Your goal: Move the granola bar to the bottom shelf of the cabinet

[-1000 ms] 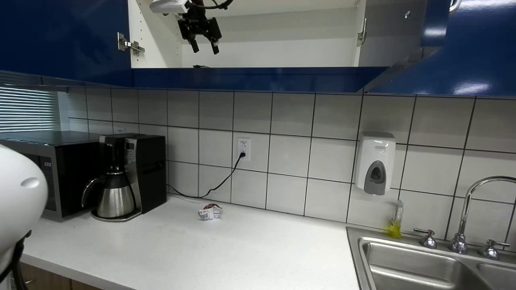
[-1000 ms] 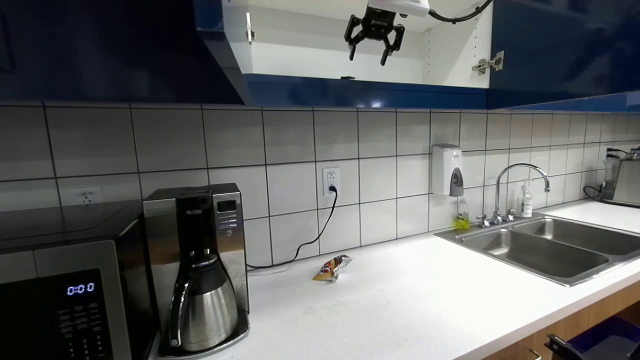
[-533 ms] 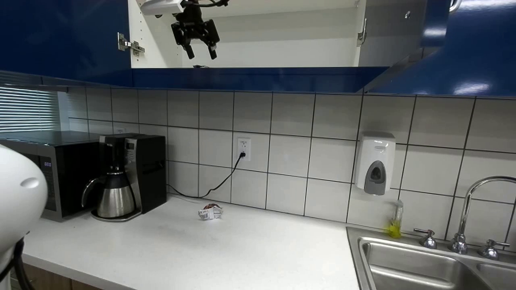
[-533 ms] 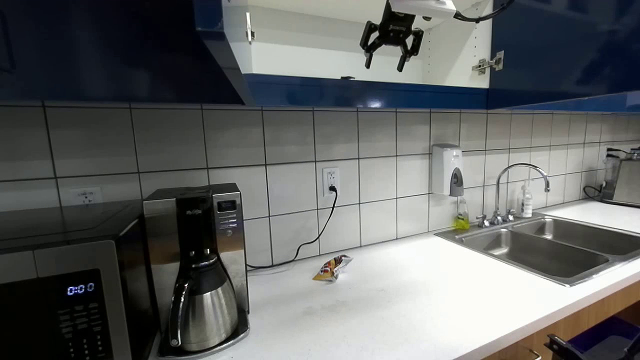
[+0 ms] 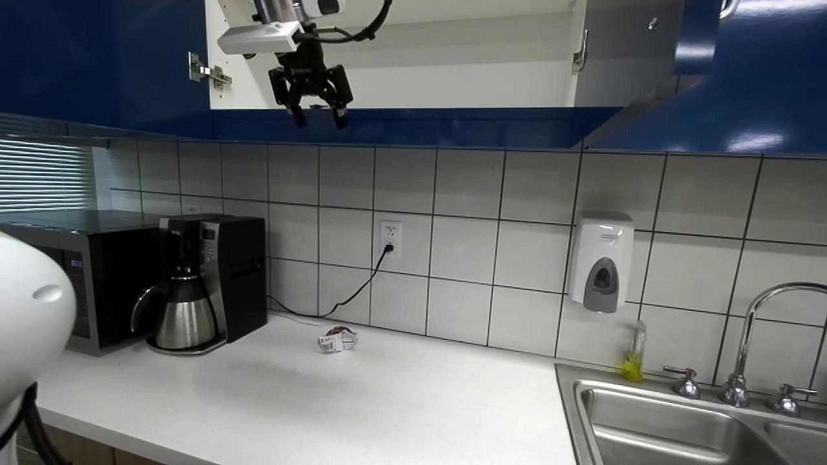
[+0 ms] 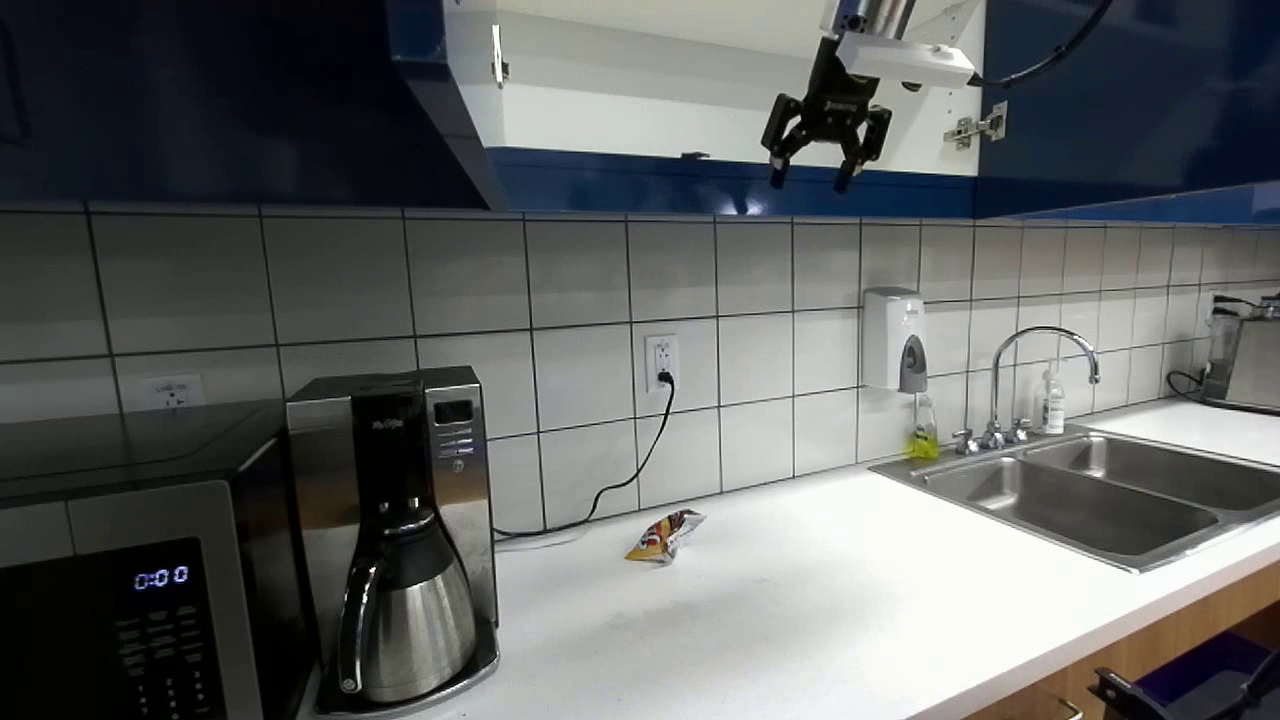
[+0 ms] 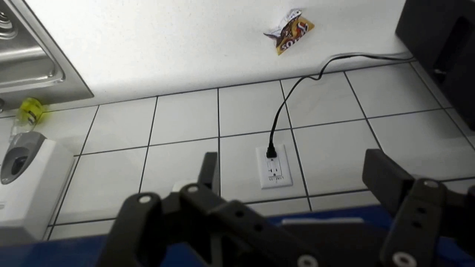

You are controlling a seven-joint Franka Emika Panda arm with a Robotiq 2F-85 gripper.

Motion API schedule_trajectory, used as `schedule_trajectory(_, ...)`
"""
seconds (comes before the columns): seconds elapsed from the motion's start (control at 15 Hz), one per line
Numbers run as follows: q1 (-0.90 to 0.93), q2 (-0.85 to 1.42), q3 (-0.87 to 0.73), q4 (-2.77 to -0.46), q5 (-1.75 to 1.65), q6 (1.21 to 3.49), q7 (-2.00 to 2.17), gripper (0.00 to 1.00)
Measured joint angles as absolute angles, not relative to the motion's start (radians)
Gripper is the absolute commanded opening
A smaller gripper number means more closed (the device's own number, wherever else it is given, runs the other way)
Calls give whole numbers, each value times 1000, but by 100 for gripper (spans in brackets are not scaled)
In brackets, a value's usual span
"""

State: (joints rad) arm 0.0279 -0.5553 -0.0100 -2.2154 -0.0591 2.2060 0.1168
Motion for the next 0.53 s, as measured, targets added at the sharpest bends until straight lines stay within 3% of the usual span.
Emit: schedule_trajectory(0.53, 28, -650, -31, -2508, -40, 2239, 66, 100)
